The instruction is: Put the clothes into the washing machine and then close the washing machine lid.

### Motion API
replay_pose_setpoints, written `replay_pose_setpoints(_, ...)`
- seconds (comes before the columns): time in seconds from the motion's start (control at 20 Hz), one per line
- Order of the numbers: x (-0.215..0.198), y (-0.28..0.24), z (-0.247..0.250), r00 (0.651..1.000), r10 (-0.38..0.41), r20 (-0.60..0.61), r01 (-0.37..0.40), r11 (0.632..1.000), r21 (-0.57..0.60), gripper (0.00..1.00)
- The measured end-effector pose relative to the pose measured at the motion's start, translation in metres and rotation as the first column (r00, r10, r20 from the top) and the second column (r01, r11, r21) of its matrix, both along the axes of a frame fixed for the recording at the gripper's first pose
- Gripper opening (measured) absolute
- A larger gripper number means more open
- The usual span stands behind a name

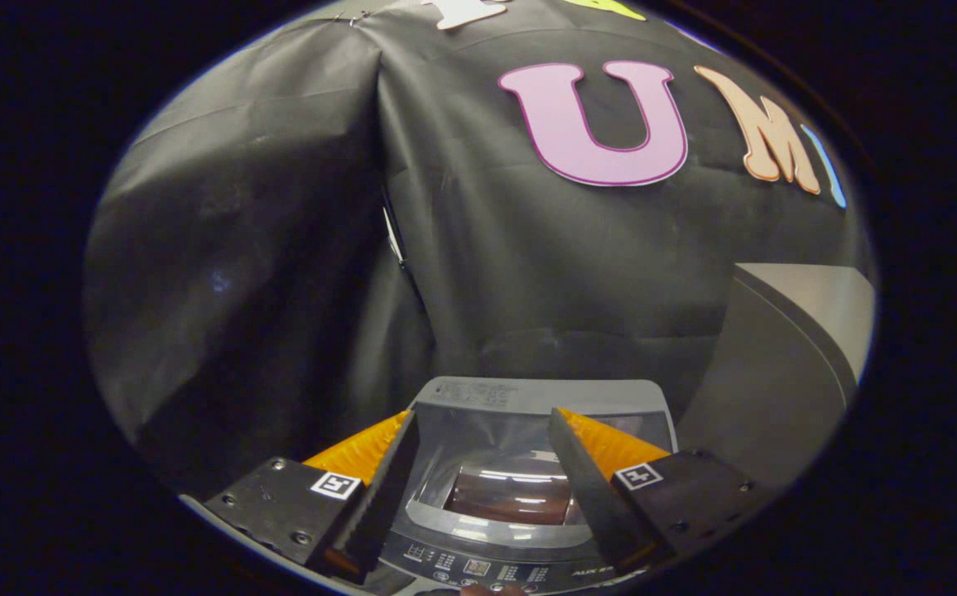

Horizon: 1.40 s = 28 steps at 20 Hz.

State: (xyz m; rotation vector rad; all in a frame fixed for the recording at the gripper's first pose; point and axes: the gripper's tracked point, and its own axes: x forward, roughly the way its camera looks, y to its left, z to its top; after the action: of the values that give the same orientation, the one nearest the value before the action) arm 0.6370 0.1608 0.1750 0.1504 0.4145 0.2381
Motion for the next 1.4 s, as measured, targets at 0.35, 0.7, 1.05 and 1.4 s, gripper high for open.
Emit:
replay_pose_setpoints(0.35,0.002,-0.007,0.003,0.997,-0.005,0.079,0.005,1.0,0.003,0.96)
replay_pose_setpoints(0.7,-0.035,-0.02,0.001,0.991,-0.022,0.133,0.024,1.0,-0.015,0.96)
replay_pose_setpoints(1.05,-0.083,-0.046,0.008,0.973,-0.068,0.219,0.073,0.997,-0.015,0.96)
replay_pose_setpoints(1.4,-0.123,-0.064,0.006,0.965,-0.11,0.238,0.107,0.994,0.027,0.96)
